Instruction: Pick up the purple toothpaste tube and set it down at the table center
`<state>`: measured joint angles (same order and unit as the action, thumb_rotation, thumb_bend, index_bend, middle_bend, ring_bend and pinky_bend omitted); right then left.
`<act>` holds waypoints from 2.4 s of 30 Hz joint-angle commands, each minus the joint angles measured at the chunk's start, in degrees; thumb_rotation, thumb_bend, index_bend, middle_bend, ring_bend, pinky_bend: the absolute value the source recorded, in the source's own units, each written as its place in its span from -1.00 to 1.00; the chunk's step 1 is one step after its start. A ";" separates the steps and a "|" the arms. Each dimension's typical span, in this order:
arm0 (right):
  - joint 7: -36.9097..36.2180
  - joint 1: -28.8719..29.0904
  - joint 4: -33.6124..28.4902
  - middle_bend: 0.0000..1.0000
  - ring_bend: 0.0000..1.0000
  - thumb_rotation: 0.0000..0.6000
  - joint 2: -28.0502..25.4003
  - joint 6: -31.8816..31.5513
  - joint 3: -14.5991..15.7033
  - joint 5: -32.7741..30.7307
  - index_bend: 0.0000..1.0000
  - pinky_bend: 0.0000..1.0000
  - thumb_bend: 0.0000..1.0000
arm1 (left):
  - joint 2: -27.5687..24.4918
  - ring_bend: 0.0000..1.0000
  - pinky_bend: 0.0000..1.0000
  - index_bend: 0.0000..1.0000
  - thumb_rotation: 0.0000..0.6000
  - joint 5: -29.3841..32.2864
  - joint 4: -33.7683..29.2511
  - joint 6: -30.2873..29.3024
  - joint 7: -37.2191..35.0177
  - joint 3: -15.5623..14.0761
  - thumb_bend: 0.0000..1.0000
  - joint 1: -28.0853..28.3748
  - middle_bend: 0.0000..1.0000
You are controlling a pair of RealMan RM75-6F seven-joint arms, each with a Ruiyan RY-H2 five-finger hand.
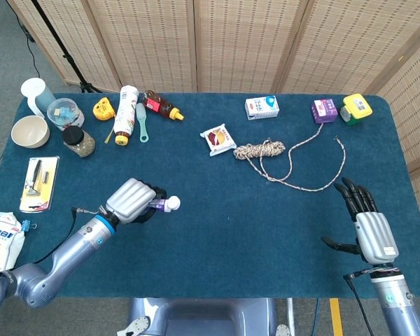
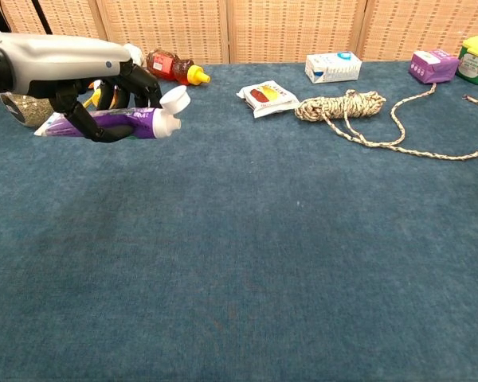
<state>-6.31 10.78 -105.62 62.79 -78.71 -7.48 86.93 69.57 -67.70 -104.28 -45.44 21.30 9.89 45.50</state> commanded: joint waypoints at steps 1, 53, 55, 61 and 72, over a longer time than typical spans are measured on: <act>-1.59 1.37 0.23 -1.00 -1.00 1.00 0.52 1.75 0.33 0.94 -0.97 -1.00 -0.87 | -1.03 0.09 0.22 0.12 1.00 -0.18 -0.62 1.00 -0.81 0.52 1.00 1.13 0.00; -3.31 17.07 6.11 -1.00 -1.00 1.00 10.76 12.24 0.86 4.99 -0.61 -1.00 -0.87 | 4.49 0.06 0.22 0.11 1.00 16.59 4.85 11.82 3.86 -0.56 1.00 26.42 0.00; -3.22 17.36 6.10 -1.00 -1.00 1.00 10.85 12.47 0.93 4.81 -0.60 -1.00 -0.87 | 4.84 0.06 0.22 0.11 1.00 17.21 5.19 11.68 3.69 -0.74 1.00 27.10 0.00; -2.96 17.88 5.80 -1.00 -1.00 1.00 10.98 12.90 1.38 4.53 -0.59 -1.00 -0.87 | 5.55 0.06 0.22 0.11 1.00 18.21 6.07 11.07 3.42 -1.33 1.00 28.56 0.00; -2.29 18.77 5.19 -1.00 -1.00 1.00 11.39 13.49 1.89 4.28 -0.59 -1.00 -0.87 | 6.07 0.06 0.22 0.11 1.00 18.76 6.25 10.06 3.10 -2.20 1.00 30.18 0.00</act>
<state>-8.61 29.53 -100.41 74.17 -65.23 -5.61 91.21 75.62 -48.96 -98.03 -35.36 24.39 7.72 75.64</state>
